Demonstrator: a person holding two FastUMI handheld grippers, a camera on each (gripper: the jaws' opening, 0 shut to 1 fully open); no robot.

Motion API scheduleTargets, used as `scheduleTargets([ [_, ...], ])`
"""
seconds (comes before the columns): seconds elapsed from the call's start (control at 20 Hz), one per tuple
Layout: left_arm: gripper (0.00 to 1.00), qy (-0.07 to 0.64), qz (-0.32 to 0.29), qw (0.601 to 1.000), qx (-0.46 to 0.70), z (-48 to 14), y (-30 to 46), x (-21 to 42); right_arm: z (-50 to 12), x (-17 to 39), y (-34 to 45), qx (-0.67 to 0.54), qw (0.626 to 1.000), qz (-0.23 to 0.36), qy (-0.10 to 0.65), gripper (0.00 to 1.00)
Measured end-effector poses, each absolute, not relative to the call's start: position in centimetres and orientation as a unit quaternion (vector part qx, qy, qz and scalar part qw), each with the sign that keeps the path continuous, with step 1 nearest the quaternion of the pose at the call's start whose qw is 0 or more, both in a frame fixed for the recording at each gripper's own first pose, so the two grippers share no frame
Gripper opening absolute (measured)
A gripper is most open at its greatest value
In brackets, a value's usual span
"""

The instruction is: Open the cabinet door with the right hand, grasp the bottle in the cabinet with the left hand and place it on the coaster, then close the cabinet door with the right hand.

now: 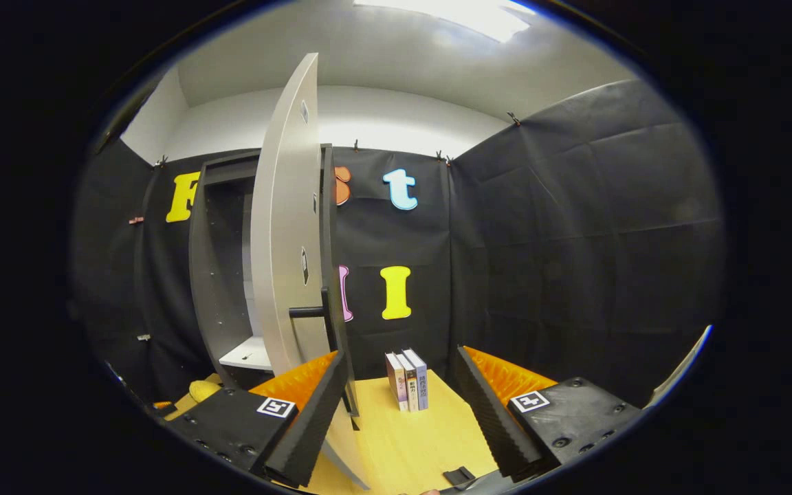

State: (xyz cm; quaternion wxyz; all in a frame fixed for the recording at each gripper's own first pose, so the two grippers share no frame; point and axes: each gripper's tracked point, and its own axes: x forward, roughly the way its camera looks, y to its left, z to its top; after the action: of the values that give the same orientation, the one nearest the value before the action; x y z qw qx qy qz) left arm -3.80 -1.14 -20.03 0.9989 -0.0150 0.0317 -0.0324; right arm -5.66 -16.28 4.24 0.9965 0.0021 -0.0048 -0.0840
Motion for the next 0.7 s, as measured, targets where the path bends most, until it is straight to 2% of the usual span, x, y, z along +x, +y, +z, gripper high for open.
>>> scheduleTargets([
  [0.2, 0.96, 0.025, -0.026, 0.999, -0.025, -14.6, -3.0, -4.0, 3.2, -5.0, -16.7, 0.004, 0.997, -0.07, 0.017, 0.98],
  [0.5, 0.96, 0.045, -0.002, 0.998, -0.033, -9.2, -4.2, -4.1, 3.8, -4.2, -16.3, 0.027, 0.998, -0.046, 0.01, 0.98],
  [0.7, 0.95, 0.03, -0.001, 0.999, -0.034, -5.8, -3.9, -4.5, 4.5, -4.8, -15.0, 0.052, 0.998, -0.031, 0.008, 0.98],
])
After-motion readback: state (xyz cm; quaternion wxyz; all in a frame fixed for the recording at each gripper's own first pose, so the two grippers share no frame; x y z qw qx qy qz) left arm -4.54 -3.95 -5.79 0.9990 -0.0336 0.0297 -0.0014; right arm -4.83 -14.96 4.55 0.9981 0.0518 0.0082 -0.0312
